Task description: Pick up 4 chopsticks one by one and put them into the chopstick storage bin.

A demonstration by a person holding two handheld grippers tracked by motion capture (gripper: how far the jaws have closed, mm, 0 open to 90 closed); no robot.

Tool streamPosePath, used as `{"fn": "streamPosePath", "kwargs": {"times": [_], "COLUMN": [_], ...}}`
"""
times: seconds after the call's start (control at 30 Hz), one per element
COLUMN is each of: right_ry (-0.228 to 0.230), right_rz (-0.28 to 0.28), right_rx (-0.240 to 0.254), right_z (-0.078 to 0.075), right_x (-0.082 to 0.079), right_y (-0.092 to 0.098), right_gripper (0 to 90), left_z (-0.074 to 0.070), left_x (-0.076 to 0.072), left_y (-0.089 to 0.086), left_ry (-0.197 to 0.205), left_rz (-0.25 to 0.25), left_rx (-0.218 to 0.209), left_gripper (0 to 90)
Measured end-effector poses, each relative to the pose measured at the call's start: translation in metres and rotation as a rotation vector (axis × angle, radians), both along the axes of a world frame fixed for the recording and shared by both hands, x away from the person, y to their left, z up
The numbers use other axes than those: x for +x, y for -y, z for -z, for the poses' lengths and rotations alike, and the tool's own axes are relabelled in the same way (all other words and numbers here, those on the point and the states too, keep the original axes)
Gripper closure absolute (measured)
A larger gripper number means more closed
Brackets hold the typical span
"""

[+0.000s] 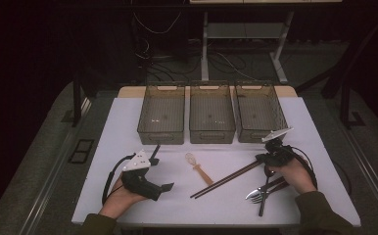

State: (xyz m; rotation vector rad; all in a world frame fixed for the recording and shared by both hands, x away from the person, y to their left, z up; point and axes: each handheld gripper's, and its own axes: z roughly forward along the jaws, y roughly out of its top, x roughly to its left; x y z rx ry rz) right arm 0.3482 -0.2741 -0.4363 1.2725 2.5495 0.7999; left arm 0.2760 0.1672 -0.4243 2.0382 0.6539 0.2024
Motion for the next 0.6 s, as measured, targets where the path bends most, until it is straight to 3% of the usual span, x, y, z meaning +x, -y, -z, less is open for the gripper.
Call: {"fn": "streamPosePath", "kwargs": {"times": [0.33,0.47,0.6], "right_ry": [-0.002,0.051,0.060], "right_rz": [-0.018,-0.011,-0.007], "right_rx": [-0.010,0.025,0.030], "right_z": [-0.001,-0.009,-0.008], "right_x": [-0.011,-0.012,-0.005], "right_y": [0.004,0.007,0.002], "right_gripper": [89.9,90.0,89.9], "left_z": [0.000,0.000,0.000], "left_x": [0.000,0.000,0.000], "left_y": [0.001,0.001,0.001], "left_ry": [0.000,0.001,0.001], "left_rz": [-0.001,0.001,0.001], "left_rx": [-0.002,0.001,0.000], "left_gripper": [0.0,0.0,0.0]}}
